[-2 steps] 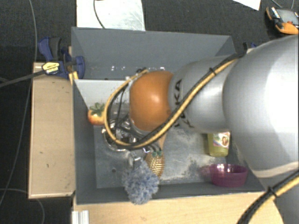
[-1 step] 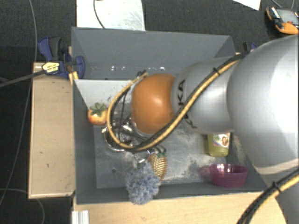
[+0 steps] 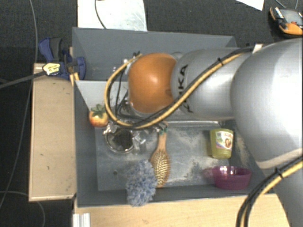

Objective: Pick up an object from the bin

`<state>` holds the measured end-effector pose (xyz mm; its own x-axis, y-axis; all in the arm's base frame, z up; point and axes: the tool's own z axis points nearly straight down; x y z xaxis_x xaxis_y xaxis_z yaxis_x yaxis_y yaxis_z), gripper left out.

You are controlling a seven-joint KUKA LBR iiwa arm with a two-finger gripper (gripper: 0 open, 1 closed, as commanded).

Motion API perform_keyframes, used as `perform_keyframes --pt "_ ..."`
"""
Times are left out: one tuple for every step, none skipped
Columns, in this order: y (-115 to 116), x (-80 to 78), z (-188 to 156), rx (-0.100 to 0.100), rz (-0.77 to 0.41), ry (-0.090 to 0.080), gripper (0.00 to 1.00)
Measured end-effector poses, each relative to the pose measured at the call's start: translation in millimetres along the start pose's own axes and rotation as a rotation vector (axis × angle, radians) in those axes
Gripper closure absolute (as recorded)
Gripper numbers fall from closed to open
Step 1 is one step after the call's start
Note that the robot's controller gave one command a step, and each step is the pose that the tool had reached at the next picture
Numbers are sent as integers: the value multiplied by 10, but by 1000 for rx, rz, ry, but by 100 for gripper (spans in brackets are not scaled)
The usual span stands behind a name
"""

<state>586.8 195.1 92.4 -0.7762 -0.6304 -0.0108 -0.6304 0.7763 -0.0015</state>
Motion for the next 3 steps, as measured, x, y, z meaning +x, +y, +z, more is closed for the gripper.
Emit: perform_keyframes --pt "157 563 66 -2 178 8 0" --pt "-115 156 144 0 35 -4 0" --pt "49 483 22 -3 149 4 100"
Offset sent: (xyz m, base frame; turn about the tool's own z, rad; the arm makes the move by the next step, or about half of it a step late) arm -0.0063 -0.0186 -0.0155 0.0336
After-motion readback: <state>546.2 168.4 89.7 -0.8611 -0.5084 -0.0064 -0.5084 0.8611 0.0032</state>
